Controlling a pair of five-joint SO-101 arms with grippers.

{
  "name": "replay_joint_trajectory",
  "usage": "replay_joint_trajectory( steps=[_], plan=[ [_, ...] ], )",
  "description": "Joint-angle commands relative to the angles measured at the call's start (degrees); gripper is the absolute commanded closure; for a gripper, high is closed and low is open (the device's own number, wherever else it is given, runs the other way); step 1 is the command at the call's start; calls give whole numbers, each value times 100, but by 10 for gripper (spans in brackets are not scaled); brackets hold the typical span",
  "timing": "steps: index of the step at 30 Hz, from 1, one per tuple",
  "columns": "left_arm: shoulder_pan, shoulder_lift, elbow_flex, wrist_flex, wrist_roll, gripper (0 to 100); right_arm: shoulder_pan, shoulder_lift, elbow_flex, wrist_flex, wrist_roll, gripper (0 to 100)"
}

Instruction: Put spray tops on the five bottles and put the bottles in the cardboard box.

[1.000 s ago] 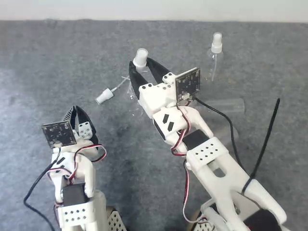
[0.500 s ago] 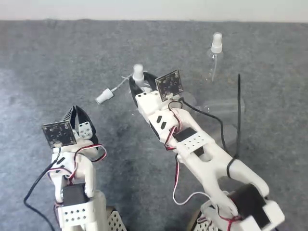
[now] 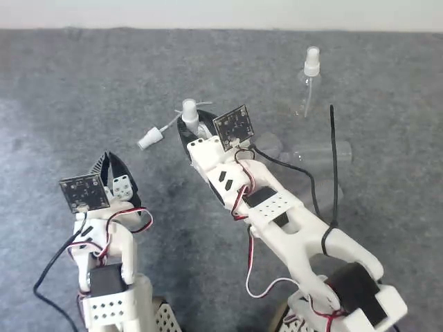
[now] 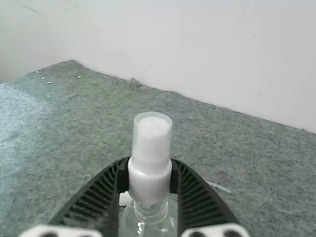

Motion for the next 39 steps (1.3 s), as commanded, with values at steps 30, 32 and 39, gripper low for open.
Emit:
replay_joint_trajectory(
  steps=[30, 32, 39],
  plan=[
    [0, -105, -57, 26, -62, 988, -338, 523, -246, 145, 615, 710],
    [0, -105, -57, 26, -62, 988, -365, 400, -229, 154, 615, 709],
    [0, -105, -57, 26, -62, 988, -462, -391, -246, 1270, 580, 709]
  ],
)
